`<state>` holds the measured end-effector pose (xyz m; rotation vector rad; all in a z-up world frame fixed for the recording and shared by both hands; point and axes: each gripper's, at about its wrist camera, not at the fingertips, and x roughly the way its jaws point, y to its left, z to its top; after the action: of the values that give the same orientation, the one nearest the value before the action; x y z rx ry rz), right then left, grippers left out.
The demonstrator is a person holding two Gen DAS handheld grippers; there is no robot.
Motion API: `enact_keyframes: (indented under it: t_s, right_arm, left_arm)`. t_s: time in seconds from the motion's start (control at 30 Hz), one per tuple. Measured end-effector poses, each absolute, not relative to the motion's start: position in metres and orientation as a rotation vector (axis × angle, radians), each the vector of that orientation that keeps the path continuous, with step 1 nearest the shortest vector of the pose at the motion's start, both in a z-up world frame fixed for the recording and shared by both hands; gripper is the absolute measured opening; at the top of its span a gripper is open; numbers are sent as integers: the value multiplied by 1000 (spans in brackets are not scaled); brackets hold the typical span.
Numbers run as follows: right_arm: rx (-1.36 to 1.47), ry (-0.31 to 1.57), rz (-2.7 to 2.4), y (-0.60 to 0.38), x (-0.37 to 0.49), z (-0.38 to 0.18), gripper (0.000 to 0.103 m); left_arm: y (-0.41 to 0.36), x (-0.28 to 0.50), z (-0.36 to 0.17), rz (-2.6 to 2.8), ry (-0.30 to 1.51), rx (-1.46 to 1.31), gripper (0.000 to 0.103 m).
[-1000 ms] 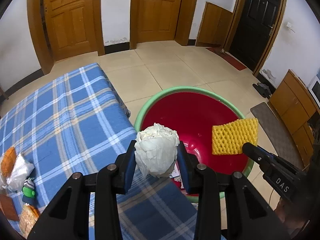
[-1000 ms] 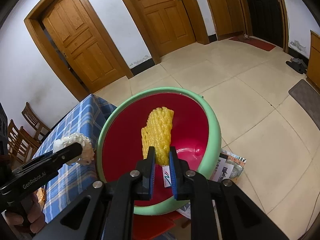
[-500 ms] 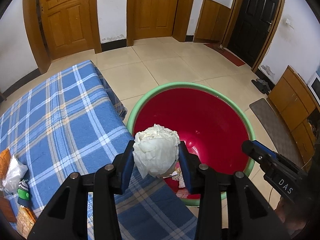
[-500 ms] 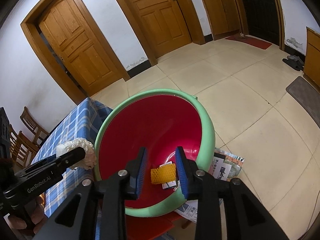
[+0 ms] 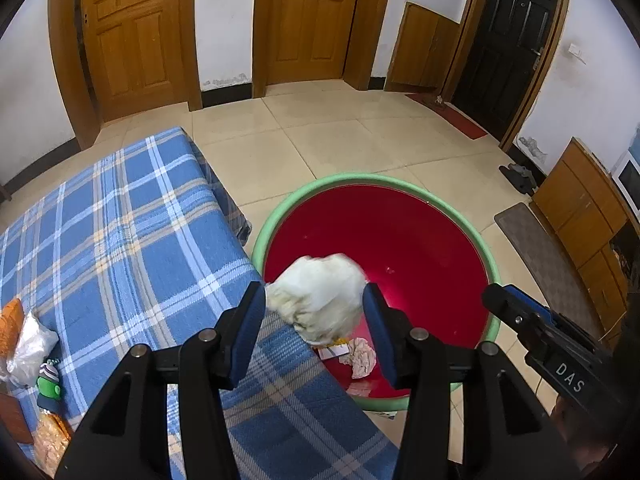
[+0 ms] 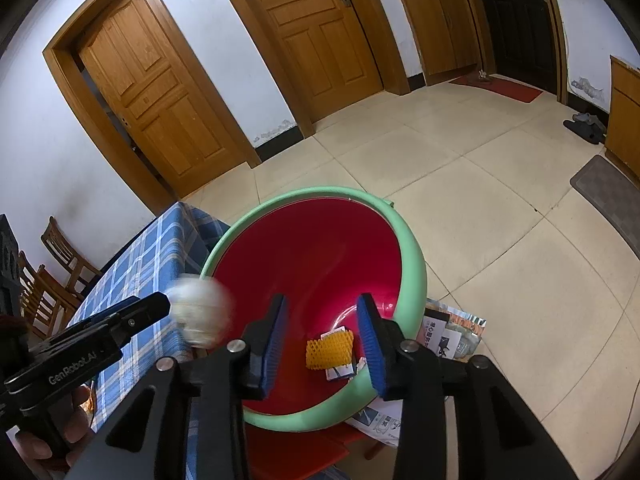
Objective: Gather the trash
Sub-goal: 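Open the left tool to drop the tissue bundle into the bucket, then move the left tool back to the table and grasp the yellow corn-shaped foam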
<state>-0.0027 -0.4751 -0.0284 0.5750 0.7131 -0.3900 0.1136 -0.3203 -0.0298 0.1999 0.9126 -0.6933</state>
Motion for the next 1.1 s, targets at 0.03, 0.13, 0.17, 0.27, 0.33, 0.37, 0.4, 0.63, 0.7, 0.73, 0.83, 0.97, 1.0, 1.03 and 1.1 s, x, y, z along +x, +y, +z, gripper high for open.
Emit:
enact_keyframes:
  t_s: [0.03, 0.13, 0.17, 0.27, 0.33, 0.37, 0.4, 0.63, 0.7, 0.73, 0.83, 0.97, 1.0, 1.03, 1.1]
  right_arm:
    - [575, 713, -390, -474, -3, -28, 40]
    - [573, 709, -387, -472, -4, -25, 42]
    - [571, 706, -386, -471, -5, -24, 43]
    - [564, 699, -382, -467, -6, -19, 46]
    - [558, 693, -376, -462, -6, -15, 48]
    - [555, 691, -373, -460, -7, -13, 49]
    - [551, 690, -369, -458, -7, -12, 51]
    - [530, 673, -330, -437, -9, 4, 54]
    - [523, 671, -319, -430, -8, 8, 55]
    - [519, 670, -314, -427, -7, 10, 55]
    - [508, 670, -300, -416, -6, 15, 58]
    - [491, 669, -274, -402, -6, 20, 61]
    - [487, 669, -267, -398, -5, 22, 62]
    - [481, 669, -260, -394, -5, 23, 62]
    - [474, 671, -247, -387, -4, 24, 64]
  left_arm:
    - [-319, 113, -29, -694, 910, 197, 51]
    - [-316, 112, -26, -690, 908, 188, 51]
    - [-314, 112, -25, -687, 909, 184, 51]
    - [-308, 111, -23, -673, 910, 170, 51]
    - [-304, 110, -20, -667, 909, 164, 51]
    - [-300, 110, -19, -662, 907, 161, 51]
    - [-297, 109, -18, -657, 904, 157, 51]
    - [-265, 103, -7, -610, 888, 123, 51]
    - [-255, 102, -4, -597, 885, 112, 51]
    - [-249, 101, -3, -588, 883, 104, 51]
    - [-233, 100, 1, -559, 877, 88, 51]
    - [-212, 98, 5, -521, 868, 62, 51]
    - [-207, 97, 6, -512, 866, 56, 51]
    - [-200, 96, 7, -501, 863, 51, 51]
    - [-189, 95, 8, -480, 858, 42, 51]
